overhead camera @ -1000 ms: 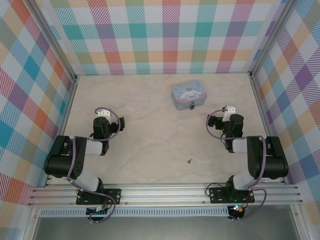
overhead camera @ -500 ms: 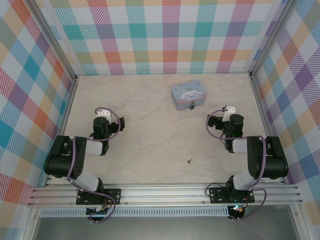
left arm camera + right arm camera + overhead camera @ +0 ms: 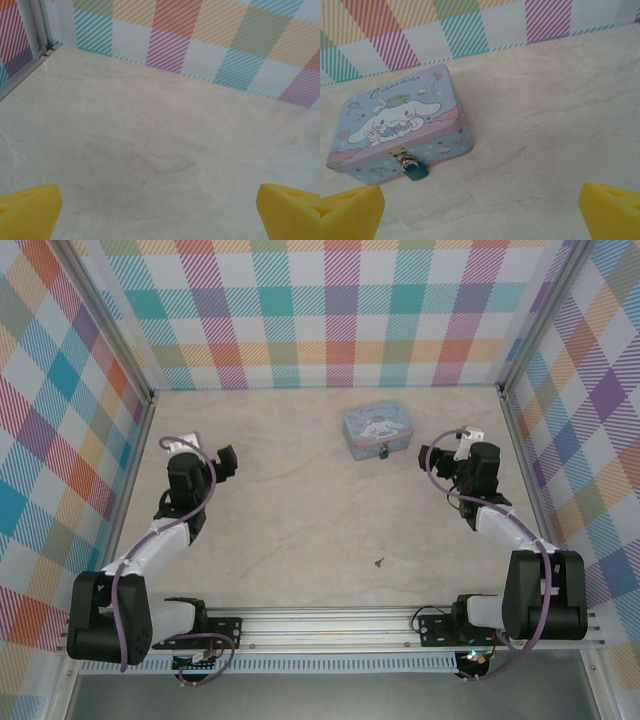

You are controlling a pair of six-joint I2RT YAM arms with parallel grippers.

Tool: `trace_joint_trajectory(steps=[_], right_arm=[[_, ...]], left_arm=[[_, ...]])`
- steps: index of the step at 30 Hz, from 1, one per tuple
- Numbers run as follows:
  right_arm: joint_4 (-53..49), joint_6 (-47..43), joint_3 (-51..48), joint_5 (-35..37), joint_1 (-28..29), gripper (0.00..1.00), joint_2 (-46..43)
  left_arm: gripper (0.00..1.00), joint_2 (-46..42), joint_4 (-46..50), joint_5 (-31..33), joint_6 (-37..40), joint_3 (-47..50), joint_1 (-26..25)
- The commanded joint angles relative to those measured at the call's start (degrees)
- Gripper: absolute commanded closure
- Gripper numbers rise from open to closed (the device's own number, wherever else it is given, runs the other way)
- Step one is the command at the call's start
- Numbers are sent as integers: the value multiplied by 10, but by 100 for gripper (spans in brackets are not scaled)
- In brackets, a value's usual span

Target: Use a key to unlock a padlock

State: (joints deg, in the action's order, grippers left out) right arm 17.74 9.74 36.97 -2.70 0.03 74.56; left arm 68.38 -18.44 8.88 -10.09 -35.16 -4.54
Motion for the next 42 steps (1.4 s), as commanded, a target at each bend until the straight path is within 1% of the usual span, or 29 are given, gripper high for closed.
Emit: trace_joint_trajectory(steps=[1, 5, 7, 12, 15, 19, 25, 28, 31, 34, 37, 42], right_arm=[[-101, 63, 50, -50, -2, 0, 31], [-106, 107, 97, -111, -9, 0, 80], [-101, 125, 126, -138, -12, 0, 113], [-96, 153, 211, -208, -13, 0, 214], [-81, 168, 255, -215, -13, 0, 269], [-68, 174, 307, -200, -13, 0, 330], [-71, 159, 370, -214, -12, 0, 396], [-84, 154, 396, -238, -12, 1, 419], [-92, 152, 414, -273, -11, 4, 437], [-96, 143, 423, -301, -9, 6, 449], [-107, 127, 427, -323, -4, 7, 453], [-120, 109, 424, -354, 0, 8, 451]], left_arm=[[0, 10, 137, -57, -97, -37, 6], [0, 58, 145, -120, -165, -69, -5], [0, 96, 150, -142, -184, -97, -30], [0, 197, 139, -170, -206, -173, -106], [0, 260, 120, -191, -220, -224, -145], [0, 343, 123, -211, -235, -311, -184], [0, 464, 132, -245, -258, -441, -217], [0, 523, 137, -266, -273, -507, -228], [0, 575, 153, -287, -285, -574, -239], [0, 610, 177, -296, -285, -635, -250], [0, 637, 187, -304, -289, -675, -254], [0, 660, 194, -318, -292, -709, -256]])
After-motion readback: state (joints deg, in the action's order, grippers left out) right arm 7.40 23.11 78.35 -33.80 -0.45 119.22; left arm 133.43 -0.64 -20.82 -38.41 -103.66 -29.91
